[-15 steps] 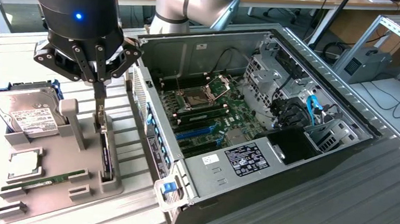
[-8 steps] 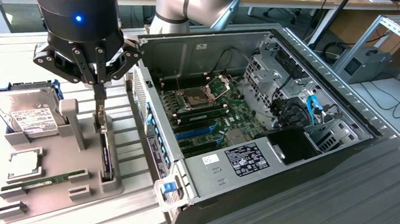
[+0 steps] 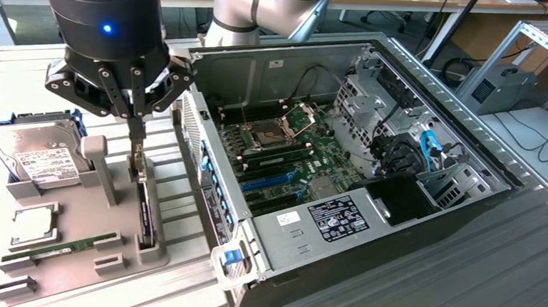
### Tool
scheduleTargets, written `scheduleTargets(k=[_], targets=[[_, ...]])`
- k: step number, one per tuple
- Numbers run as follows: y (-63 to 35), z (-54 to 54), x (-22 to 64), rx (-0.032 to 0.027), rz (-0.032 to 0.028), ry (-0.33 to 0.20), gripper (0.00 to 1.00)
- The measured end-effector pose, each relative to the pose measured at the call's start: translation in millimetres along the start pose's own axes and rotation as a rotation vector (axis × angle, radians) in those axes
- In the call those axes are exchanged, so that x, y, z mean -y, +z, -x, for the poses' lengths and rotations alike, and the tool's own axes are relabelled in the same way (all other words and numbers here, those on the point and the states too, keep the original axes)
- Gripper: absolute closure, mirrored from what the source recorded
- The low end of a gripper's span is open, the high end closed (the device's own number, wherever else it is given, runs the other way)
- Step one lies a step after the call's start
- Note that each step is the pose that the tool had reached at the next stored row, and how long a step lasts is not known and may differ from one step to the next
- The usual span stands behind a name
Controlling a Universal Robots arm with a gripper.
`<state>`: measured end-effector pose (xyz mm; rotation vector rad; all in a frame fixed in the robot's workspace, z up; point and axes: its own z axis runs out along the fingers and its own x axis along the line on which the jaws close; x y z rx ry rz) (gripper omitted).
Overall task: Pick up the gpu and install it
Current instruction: 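Reach for the gpu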
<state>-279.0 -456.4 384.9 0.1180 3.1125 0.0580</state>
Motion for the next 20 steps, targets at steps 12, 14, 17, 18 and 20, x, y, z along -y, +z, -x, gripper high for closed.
scheduleTargets(k=[12, 14, 17, 18, 20], targets=[[1.2, -1.9, 6.0, 0.0001, -0.0006, 0.0, 0.89], [1.4, -2.2, 7.0, 0.0001, -0.0007, 0.0, 0.89], [1.7, -2.6, 8.7, 0.0001, -0.0008, 0.0, 0.89], [1.8, -2.6, 9.1, 0.0002, -0.0008, 0.0, 0.89], [2.0, -2.8, 9.9, 0.0001, -0.0008, 0.0, 0.89]])
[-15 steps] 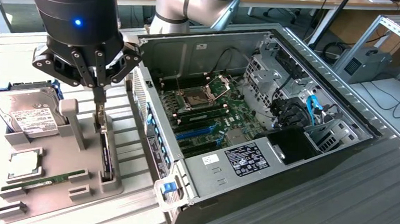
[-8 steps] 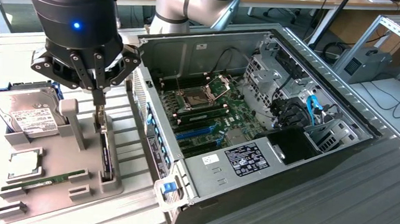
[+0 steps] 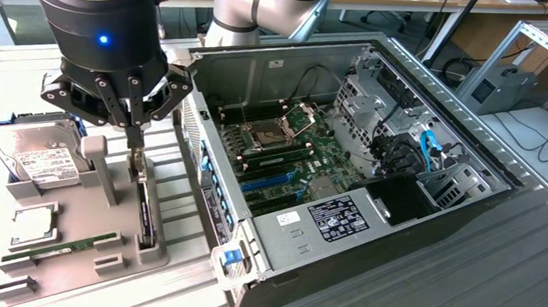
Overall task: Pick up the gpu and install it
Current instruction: 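Reach for the gpu, then pick up the gpu and move the gpu toward the slot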
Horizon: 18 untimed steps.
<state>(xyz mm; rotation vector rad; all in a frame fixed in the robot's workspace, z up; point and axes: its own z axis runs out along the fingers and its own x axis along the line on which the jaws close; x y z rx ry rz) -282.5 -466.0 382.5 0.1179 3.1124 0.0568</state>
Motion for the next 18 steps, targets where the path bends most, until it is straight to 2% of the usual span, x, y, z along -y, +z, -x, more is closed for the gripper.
scheduleTargets(k=[15, 16, 17, 18], targets=[[0.6, -0.1, 1.5, 0.0, -0.0003, 0.0, 0.89], [0.6, -0.1, 1.5, 0.0, -0.0003, 0.0, 0.89], [0.6, -0.1, 1.5, 0.0, -0.0002, 0.0, 0.83], [0.6, -0.1, 1.5, 0.0, -0.0003, 0.0, 0.83]])
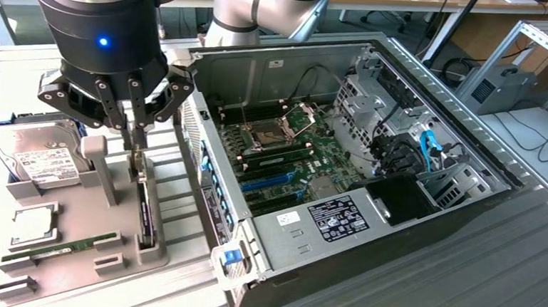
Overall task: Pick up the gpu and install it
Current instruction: 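Pick up the gpu and move the gpu toward the slot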
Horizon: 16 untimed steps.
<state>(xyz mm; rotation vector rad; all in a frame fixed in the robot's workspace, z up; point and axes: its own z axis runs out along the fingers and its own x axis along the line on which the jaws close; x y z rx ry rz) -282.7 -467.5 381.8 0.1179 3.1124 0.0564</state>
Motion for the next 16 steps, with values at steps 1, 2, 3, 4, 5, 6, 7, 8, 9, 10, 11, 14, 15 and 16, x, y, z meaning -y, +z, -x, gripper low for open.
scheduleTargets(k=[1, 2, 3, 4, 5, 6, 7, 8, 9, 10, 11, 14, 15, 16], targets=[[0.0, 0.0, 0.0, 0.0, 0.0, 0.0, 0.76], [0.0, 0.0, 0.0, 0.0, 0.0, 0.0, 0.76], [0.0, 0.0, 0.0, 0.0, 0.0, 0.0, 0.64], [0.0, 0.0, 0.0, 0.0, 0.0, 0.0, 0.58], [0.0, 0.0, 0.0, -0.0001, 0.0, 0.0, 0.58], [-0.1, 0.0, 0.0, -0.0001, -0.0001, 0.0, 0.52], [0.0, 0.0, 0.0, -0.0001, 0.0, 0.0, 0.52], [0.0, 0.0, 0.0, -0.0001, -0.0001, 0.0, 0.46], [0.0, 0.0, 0.0, -0.0001, -0.0001, 0.0, 0.4], [0.0, 0.0, 0.0, 0.0, -0.0001, 0.0, 0.4], [0.0, 0.0, 0.0, 0.0, 0.0, 0.0, 0.4], [1.9, 0.0, 0.1, 0.0001, 0.0, 0.001, 0.4], [3.1, -0.1, 0.3, -0.0001, -0.0001, 0.001, 0.48], [6.3, -0.2, 0.5, 0.0001, 0.0, 0.001, 0.55]])
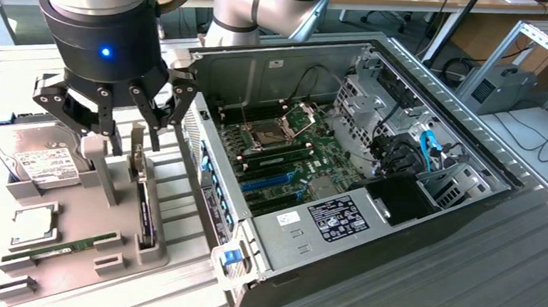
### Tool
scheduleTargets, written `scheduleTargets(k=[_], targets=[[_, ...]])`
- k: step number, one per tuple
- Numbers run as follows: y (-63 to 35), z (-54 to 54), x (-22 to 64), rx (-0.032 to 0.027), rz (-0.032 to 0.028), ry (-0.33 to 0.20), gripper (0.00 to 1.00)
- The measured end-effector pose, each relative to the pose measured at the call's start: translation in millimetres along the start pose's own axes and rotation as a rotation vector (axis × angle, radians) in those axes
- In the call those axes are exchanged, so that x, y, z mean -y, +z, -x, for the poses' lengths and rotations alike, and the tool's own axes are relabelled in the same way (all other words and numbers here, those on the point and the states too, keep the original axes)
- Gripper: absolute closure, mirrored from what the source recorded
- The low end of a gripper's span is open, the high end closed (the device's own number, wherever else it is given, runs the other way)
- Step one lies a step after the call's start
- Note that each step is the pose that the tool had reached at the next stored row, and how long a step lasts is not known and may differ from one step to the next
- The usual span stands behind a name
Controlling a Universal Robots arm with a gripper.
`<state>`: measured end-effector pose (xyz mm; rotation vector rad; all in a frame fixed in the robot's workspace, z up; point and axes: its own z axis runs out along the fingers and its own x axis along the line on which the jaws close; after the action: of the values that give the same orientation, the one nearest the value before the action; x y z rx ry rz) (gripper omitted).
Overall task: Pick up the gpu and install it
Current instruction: 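Pick up the gpu and move the gpu toward the slot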
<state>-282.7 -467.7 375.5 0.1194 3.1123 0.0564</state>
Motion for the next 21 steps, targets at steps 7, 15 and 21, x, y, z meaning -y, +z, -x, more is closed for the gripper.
scheduleTargets(k=[7, 15, 21], targets=[[36.2, -0.8, 2.3, 0.0, -0.0003, 0.0, 0.55], [49.5, -1.2, 2.9, -0.0001, -0.0003, 0.0, 0.55], [52.7, -1.2, 3.1, -0.0001, -0.0003, 0.0, 0.55]])
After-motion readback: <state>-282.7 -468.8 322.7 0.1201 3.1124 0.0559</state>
